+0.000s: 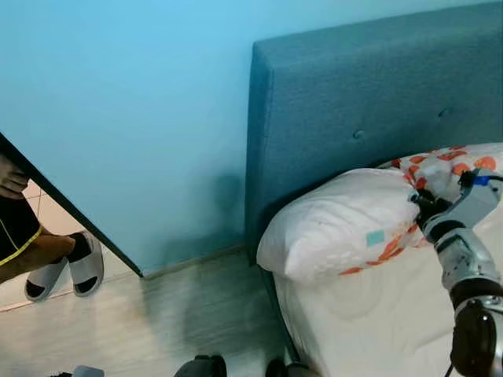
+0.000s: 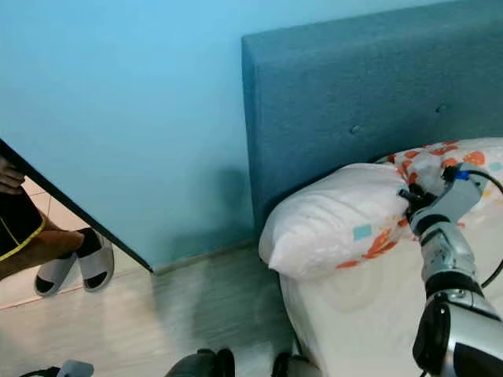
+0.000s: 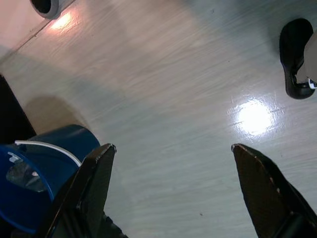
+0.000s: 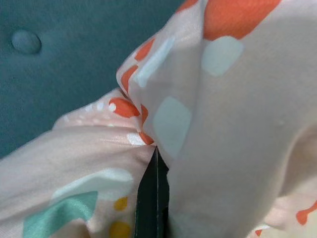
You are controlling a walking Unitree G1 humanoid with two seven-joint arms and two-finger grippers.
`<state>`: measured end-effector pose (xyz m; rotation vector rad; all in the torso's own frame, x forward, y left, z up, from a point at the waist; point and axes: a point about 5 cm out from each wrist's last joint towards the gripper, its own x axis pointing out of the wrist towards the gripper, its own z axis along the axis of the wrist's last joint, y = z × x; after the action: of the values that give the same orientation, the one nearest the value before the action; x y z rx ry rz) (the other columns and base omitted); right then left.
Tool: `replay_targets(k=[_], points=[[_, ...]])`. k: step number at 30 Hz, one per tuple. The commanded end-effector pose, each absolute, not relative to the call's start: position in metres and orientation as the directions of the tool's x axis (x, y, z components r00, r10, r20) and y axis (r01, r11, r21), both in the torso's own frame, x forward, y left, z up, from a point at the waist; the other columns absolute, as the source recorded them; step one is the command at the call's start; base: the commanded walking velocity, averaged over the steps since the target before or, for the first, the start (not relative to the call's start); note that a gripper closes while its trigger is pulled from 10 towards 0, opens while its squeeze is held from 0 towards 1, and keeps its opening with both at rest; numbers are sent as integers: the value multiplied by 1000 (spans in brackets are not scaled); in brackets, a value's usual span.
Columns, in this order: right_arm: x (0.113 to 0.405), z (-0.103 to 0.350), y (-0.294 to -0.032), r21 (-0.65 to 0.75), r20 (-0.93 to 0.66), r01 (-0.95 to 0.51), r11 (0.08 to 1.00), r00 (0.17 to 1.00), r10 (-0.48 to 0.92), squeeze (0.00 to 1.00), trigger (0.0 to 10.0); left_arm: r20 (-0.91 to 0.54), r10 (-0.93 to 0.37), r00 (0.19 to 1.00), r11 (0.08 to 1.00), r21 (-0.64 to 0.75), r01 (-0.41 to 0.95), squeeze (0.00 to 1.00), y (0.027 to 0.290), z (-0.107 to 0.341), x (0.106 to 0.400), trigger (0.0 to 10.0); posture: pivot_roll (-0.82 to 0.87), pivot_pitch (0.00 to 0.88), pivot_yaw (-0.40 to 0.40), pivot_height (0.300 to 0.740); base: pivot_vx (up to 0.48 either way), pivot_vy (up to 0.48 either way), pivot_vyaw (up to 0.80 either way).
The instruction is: Clean up the room
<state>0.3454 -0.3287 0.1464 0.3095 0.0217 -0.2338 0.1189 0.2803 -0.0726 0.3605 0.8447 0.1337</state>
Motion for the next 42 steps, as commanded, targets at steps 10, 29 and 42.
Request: replay_targets(k=[10, 29, 42], points=[[373, 172, -294, 357, 13, 84, 930, 995, -94, 0, 10000, -737, 227, 637, 938, 341, 60, 0, 272, -78, 112, 10000, 227, 314, 1, 731, 0, 0, 0], [391, 294, -278, 448, 542, -312, 838, 840, 23, 0, 10000, -735, 217, 643, 928, 360, 99, 0, 277, -76, 105, 10000, 241, 316, 9, 731, 0, 0, 0], [350, 155, -316, 590, 177, 33, 807, 969, -170, 0, 10000, -737, 209, 643, 916, 377, 135, 0, 284, -74, 90, 10000, 270, 350, 13, 731, 0, 0, 0]])
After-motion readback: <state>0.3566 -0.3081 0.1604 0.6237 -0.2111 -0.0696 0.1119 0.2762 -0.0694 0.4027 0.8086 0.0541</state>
